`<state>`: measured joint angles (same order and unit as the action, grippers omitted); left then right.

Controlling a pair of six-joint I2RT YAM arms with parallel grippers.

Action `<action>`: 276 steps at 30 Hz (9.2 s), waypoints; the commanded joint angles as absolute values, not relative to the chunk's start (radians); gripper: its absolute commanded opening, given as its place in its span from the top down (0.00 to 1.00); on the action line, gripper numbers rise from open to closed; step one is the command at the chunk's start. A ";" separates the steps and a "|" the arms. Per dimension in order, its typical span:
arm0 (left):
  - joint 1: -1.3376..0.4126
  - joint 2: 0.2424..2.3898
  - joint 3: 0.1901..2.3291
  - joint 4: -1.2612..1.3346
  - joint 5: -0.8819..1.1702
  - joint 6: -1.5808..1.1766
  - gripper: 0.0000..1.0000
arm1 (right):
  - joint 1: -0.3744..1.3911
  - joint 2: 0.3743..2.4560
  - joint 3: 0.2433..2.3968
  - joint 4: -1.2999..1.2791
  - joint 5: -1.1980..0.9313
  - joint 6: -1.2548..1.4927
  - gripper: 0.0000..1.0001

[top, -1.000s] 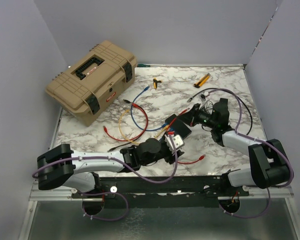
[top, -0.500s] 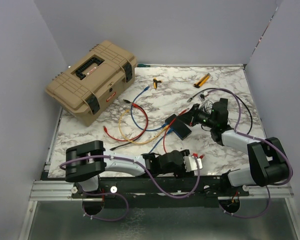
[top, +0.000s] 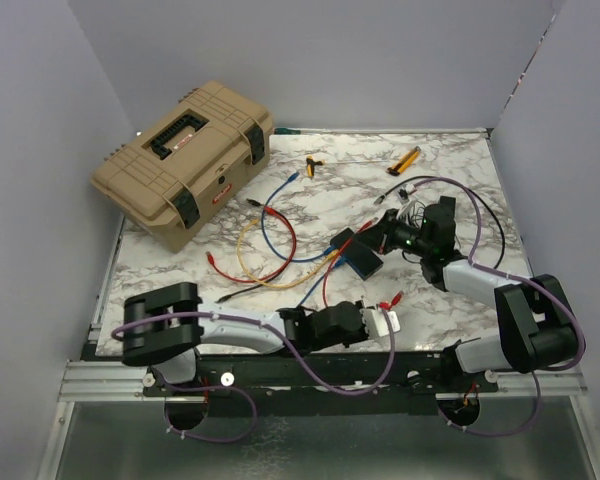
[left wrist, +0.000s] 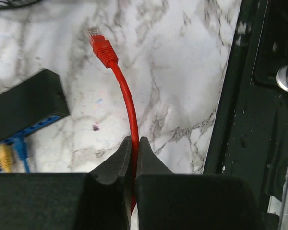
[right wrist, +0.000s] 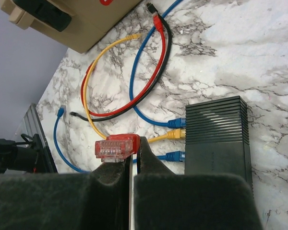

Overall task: Insert the plug into the switch port
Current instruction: Pick up the connector from the center of the board, then insert the connector into the switch port.

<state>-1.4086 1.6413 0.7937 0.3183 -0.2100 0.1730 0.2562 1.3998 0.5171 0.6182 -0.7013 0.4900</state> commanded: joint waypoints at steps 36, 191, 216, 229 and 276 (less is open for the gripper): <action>-0.801 1.075 0.439 0.129 -0.545 -0.750 0.32 | 0.396 1.365 0.499 0.092 -0.407 0.801 0.99; -1.024 1.001 0.395 0.495 0.214 -0.124 0.42 | 0.371 1.135 0.509 0.601 -1.203 0.262 0.99; -1.023 1.322 0.391 1.115 0.057 -0.313 0.50 | 0.371 1.118 0.460 0.628 -1.071 0.407 0.99; -1.023 1.362 0.388 1.150 0.073 -0.322 0.83 | 0.371 1.111 0.433 0.635 -1.041 0.419 0.99; -1.024 1.464 0.700 0.205 -0.171 -0.146 1.00 | 0.255 1.232 0.639 0.088 -0.422 0.386 0.24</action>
<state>-1.0267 1.4105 0.6403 0.3153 -0.1928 -0.1619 0.3107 1.1866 0.6041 0.2005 -0.5350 0.3916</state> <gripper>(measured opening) 0.036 0.755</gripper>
